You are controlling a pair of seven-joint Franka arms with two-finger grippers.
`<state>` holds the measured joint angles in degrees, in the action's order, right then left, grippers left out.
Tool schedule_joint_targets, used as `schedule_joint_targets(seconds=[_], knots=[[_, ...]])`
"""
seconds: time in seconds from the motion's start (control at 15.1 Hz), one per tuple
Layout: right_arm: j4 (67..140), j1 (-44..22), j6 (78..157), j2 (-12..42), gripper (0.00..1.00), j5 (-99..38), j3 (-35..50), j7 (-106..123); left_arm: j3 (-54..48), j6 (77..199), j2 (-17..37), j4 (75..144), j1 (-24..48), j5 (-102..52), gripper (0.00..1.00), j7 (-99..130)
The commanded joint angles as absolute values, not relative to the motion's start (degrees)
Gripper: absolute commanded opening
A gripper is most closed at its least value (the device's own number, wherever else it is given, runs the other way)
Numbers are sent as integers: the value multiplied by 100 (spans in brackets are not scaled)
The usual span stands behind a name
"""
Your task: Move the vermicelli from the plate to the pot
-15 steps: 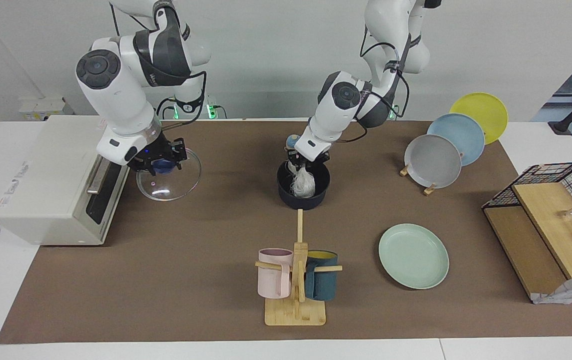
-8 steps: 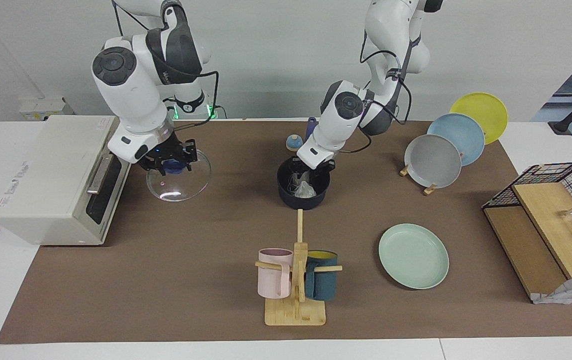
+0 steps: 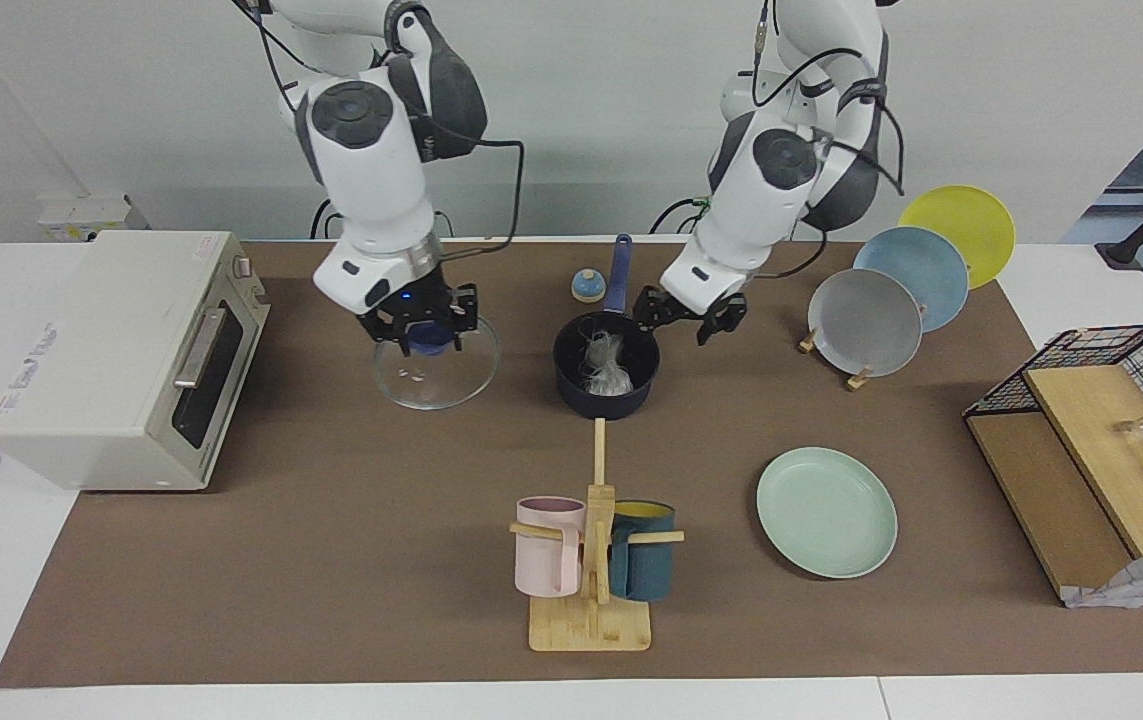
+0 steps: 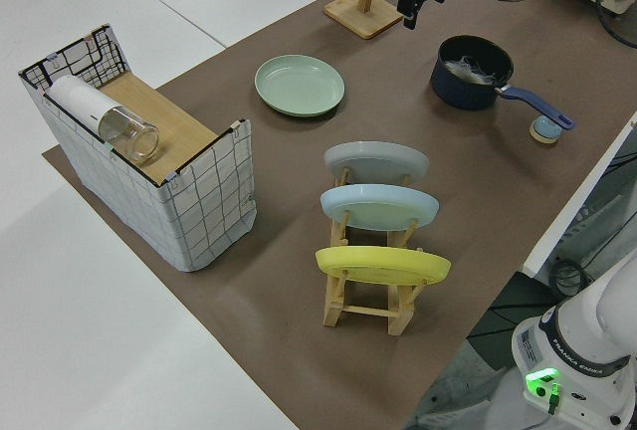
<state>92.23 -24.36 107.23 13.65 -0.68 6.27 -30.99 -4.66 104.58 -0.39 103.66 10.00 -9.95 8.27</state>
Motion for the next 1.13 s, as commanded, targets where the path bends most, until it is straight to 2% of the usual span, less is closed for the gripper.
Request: schedule_joint_targets(seconds=[0.0,0.27,0.46,0.8,1.06], knots=[[8730,-3083,10758,1774,0,17,615,-4084,-545,10205,-219,10406,476,-766,100,457],[8965,-3506,11101,1968,0,53,615,-4745,-536,10160,-264,10433,422,-545,100,466],[9044,-3586,11197,2048,0,70,615,-4843,-527,10029,-290,10380,422,-536,100,501],[9315,-3586,11425,2101,0,229,615,-4843,-457,8914,-264,9424,448,-264,100,527],[9378,-3586,11645,2153,0,229,615,-4860,-413,8613,-272,9228,466,26,100,501]])
